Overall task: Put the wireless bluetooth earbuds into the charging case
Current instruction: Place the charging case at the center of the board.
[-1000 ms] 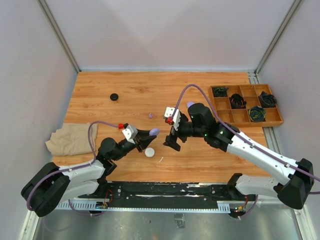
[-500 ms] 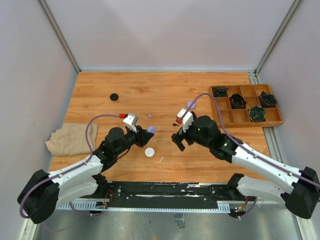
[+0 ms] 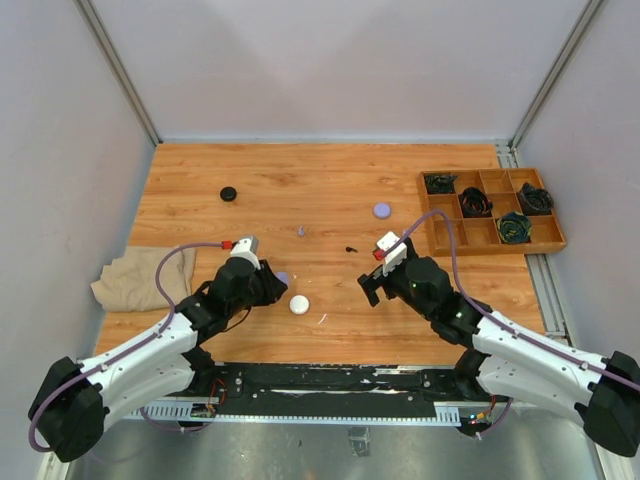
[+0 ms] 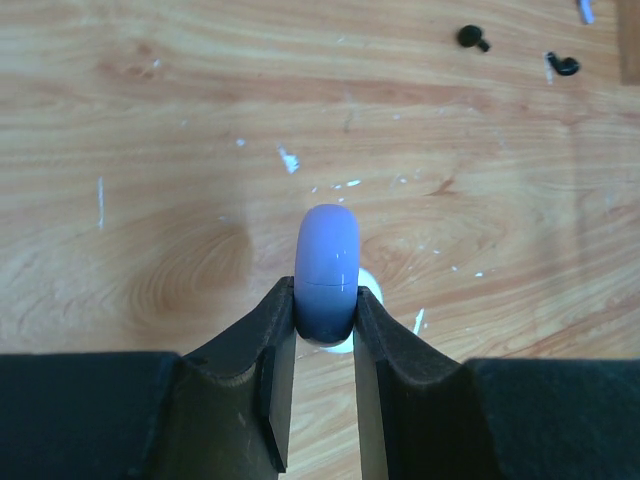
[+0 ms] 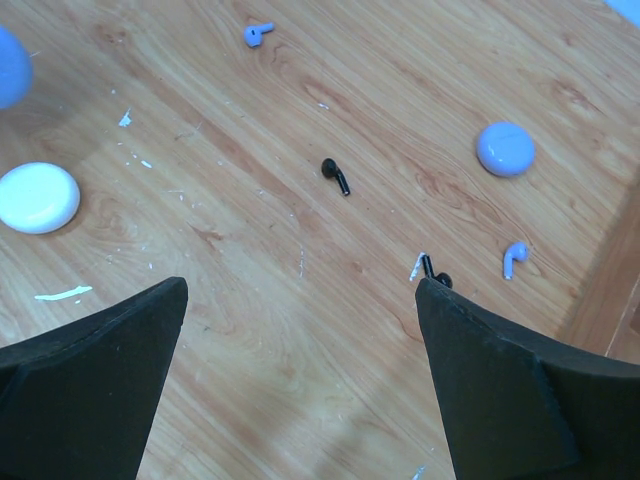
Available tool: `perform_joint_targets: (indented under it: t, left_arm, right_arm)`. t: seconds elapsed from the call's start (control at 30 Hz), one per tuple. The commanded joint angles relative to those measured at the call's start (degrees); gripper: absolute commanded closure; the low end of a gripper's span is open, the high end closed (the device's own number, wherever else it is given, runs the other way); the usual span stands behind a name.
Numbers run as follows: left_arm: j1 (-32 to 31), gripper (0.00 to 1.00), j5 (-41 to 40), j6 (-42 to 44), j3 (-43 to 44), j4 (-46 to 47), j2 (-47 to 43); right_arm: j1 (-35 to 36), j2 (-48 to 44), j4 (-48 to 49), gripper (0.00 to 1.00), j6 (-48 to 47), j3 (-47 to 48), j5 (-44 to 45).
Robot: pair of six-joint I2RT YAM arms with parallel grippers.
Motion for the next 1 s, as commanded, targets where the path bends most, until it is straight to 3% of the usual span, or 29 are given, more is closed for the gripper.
perform_joint_targets:
  t: [0.0,0.2,0.73,0.97]
  left_arm:
    - [-0.1,0.87,-3.0,-5.9,1.1,-6.9,-0.3]
    - [-0.1,0.78,-3.0,-9.5,0.8,-10.4,1.4]
    - [-0.1,0.61,1.4,-12.4,2.4,-7.8,13.3]
    - [-0.1,0.43,-1.1,-12.7,4.9,-13.6,13.2]
  right_arm:
    - [-0.8,-2.8,6.2,0.01,0.4,-2.9,3.6]
    - [-0.8,-5.1,10.2,0.01,1.1,-6.9,5.8]
    - [-0.8,-8.9,10.2,0.02,0.9,-8.8,8.3]
    - [-0.8,-9.4,10.1,0.01,0.8,-8.9,8.5]
